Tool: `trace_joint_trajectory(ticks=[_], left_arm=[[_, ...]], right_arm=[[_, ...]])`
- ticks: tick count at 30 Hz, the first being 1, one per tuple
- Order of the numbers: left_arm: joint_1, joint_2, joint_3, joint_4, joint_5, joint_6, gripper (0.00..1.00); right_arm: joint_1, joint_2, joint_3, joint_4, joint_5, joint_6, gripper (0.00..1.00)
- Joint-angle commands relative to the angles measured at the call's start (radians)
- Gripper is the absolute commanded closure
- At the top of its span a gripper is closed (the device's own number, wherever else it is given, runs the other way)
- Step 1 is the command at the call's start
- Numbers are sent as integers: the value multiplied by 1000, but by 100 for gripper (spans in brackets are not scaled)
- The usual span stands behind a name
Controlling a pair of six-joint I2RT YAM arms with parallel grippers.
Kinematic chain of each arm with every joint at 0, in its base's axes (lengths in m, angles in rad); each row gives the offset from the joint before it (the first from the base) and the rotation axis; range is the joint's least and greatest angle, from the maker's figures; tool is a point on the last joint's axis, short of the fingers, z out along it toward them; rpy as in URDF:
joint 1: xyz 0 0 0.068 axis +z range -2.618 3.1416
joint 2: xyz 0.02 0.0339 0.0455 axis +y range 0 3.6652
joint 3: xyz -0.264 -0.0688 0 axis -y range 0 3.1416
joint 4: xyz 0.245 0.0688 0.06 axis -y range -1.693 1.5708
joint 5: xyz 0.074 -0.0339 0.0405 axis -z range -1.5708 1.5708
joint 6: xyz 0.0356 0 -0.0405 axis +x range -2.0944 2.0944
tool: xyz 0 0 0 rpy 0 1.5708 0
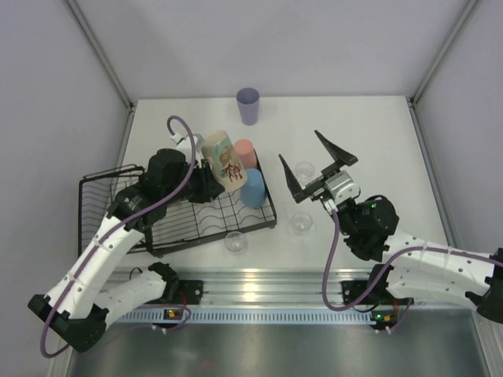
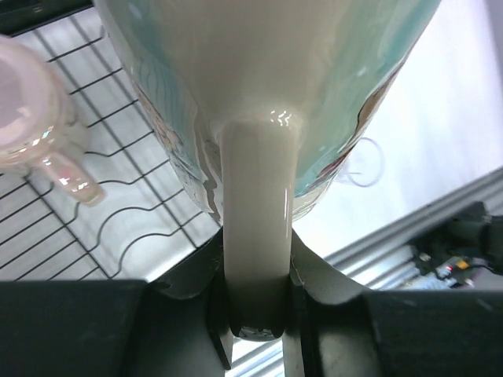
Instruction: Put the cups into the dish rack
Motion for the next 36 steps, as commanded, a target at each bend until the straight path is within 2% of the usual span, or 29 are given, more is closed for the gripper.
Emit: trace_joint_trajectory(ticks=[1, 9, 17, 20, 21, 22, 23, 24, 25, 26, 27, 28, 29, 32, 36], left_arm=[[3, -60, -33, 159, -134, 33, 100], [0, -129, -208, 303, -158, 5, 100], [-14, -202, -355, 454, -184, 5, 100], [-18, -210, -378, 472, -207, 14, 100], [-20, -213, -391, 478, -208, 16, 100], [-22, -219, -395, 483, -212, 17, 100], [-23, -224, -401, 494, -215, 20, 100], [-23, -227, -408, 500, -218, 20, 100], [-25, -230, -418, 505, -221, 22, 100], [-26, -236, -426, 512, -224, 22, 100], [-28, -239, -432, 518, -224, 22, 100], [-28, -241, -450, 524, -224, 22, 100], [-29, -244, -458, 529, -221, 20, 100], [-32, -248, -481, 546, -220, 19, 100], [-32, -264, -494, 561, -232, 23, 100]], right_arm=[[-12, -6, 62, -126, 29, 153, 9], [-29, -3, 89, -204, 101, 159, 7], [-60, 27, 119, -261, 100, 168, 6], [-77, 72, 174, -345, 83, 242, 6], [-88, 87, 200, -388, 68, 338, 6], [-103, 105, 277, -442, 45, 403, 7], [-150, 153, 324, -591, -39, 478, 8], [-181, 180, 377, -661, -88, 624, 9], [-216, 214, 482, -736, -140, 697, 17], [-274, 283, 531, -791, -249, 748, 22], [-299, 320, 573, -859, -291, 829, 26], [-324, 360, 654, -890, -361, 859, 31], [-360, 448, 700, -919, -471, 876, 31], [-406, 632, 894, -1072, -672, 915, 26], [-440, 771, 1030, -1155, -761, 991, 31]])
